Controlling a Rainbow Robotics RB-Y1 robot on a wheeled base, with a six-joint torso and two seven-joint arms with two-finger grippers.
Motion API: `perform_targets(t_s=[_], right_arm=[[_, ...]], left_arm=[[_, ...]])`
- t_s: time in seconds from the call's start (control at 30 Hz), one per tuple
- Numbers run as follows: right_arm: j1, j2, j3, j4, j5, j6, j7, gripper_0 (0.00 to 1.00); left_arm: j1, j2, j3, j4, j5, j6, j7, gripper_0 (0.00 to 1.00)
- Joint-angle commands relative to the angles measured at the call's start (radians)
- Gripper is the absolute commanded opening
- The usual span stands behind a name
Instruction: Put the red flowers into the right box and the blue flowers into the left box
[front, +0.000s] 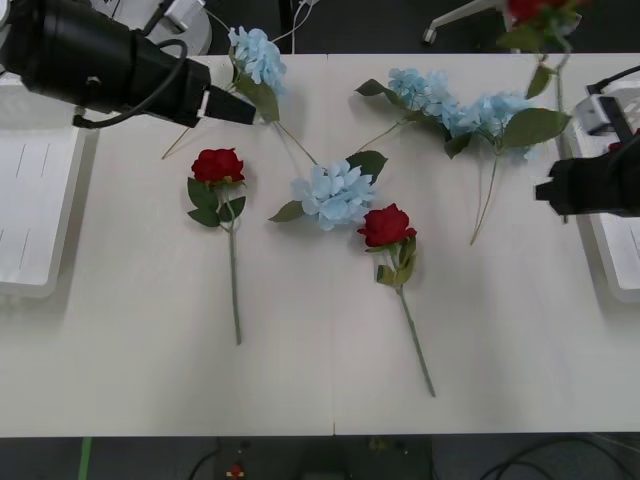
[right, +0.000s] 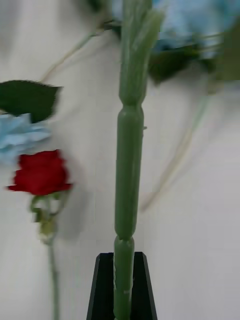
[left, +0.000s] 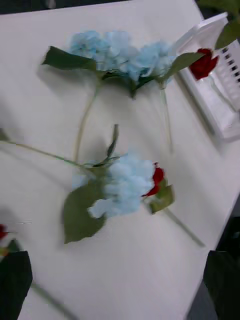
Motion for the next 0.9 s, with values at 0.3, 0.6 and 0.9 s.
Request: perform_targets(t_s=[0.3,0.6,0.9], right_arm=[[-0.062,-0.242,-0.029,0.253,0.479,0.063,0.210,0.00],[-0.116,-0.230,0.104,0.483,0.755,-0.048,0.285,0.00],[-0.251,-0.155,0.219,0.748,0.863,-0.137,0.240,0.00]], left_arm=[[-0.003,0.143,0.007,0.252,-0.244,-0.135,-0.464,1.00],[-0.170,0.077,-0.290,0.506,-0.353,-0.436,-0.550,1.00],[-0.301,-0.083,-0.368,0.700,-0.514,-0.501,-0.570,1.00]])
